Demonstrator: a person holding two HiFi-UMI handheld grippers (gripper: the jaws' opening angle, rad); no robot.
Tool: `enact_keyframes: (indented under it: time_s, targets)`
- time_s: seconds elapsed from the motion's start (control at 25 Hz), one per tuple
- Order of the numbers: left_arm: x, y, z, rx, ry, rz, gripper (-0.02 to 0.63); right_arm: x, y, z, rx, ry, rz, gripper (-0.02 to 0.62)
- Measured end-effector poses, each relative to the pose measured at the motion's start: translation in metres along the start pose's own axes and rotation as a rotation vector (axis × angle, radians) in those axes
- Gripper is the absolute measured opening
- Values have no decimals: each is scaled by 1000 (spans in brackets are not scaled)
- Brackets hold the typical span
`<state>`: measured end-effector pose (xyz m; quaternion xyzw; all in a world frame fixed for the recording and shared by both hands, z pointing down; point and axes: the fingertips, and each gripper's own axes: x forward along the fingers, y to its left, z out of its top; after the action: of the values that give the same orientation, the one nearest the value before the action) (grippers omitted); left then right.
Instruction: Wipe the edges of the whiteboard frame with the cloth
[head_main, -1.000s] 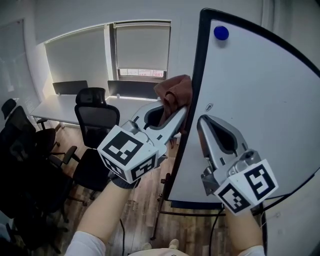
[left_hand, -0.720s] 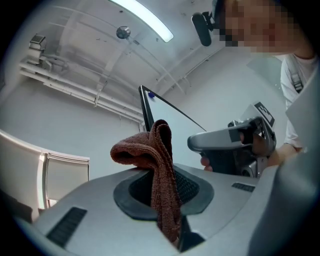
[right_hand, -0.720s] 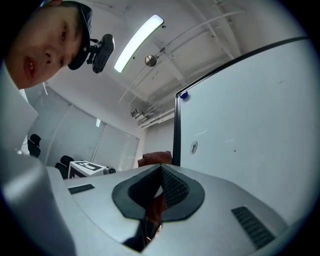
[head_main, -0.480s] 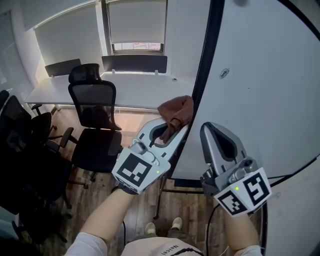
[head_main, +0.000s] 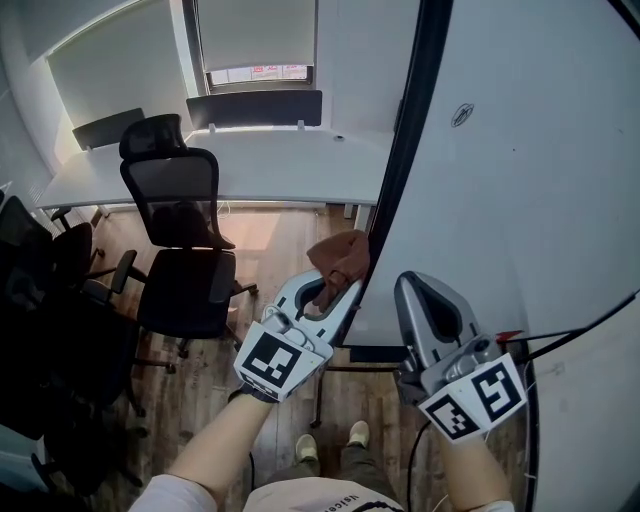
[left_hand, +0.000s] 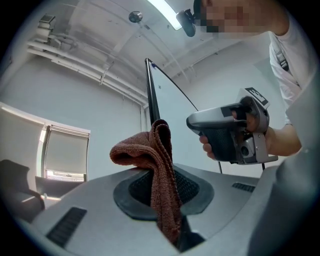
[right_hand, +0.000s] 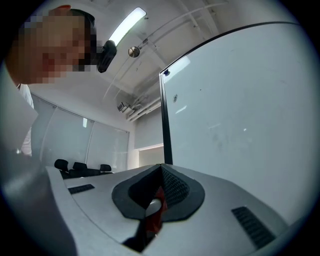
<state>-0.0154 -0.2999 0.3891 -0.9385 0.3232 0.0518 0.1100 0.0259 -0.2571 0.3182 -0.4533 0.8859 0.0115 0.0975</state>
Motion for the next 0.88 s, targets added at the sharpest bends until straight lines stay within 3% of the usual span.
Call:
enact_keyframes:
  time_s: [0.56,0.88]
  targets:
    - [0,-8,-45,-128,35,16,65,-8,-4,-31,18,57,-11,5]
    - [-9,-6,-39,-125,29,22,65,-4,1,-44,39,71,5,5]
